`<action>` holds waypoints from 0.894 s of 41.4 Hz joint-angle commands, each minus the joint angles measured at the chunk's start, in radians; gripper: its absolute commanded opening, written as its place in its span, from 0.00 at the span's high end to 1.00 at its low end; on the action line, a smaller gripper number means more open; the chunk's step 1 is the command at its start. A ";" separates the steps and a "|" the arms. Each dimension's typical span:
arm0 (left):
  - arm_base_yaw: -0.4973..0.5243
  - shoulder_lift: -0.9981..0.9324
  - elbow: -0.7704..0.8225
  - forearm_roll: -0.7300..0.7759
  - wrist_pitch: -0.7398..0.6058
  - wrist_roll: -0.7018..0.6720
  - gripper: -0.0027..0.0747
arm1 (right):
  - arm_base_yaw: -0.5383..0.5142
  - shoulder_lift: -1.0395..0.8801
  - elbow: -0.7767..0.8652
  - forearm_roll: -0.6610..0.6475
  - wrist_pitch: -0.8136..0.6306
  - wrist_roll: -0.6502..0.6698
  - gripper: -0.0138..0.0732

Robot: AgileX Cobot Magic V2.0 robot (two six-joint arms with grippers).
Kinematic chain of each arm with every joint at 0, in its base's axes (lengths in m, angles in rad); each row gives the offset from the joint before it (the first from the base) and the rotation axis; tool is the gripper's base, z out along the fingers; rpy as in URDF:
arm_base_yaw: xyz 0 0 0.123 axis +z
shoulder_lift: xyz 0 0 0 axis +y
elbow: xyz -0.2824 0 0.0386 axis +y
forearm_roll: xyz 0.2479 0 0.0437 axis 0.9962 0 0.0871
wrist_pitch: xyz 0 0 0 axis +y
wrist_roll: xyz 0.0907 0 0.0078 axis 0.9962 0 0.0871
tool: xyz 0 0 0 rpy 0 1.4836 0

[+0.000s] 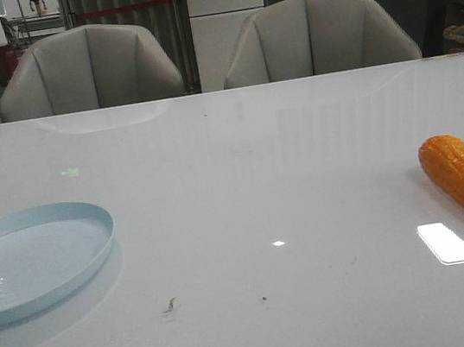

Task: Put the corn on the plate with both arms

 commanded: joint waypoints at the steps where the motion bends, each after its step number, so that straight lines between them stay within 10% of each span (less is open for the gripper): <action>1: -0.006 -0.019 0.036 -0.011 -0.094 -0.007 0.84 | 0.000 -0.021 -0.021 -0.009 -0.087 -0.005 0.78; 37: -0.006 -0.019 0.036 -0.011 -0.088 -0.007 0.84 | 0.000 -0.021 -0.021 -0.009 -0.115 -0.005 0.78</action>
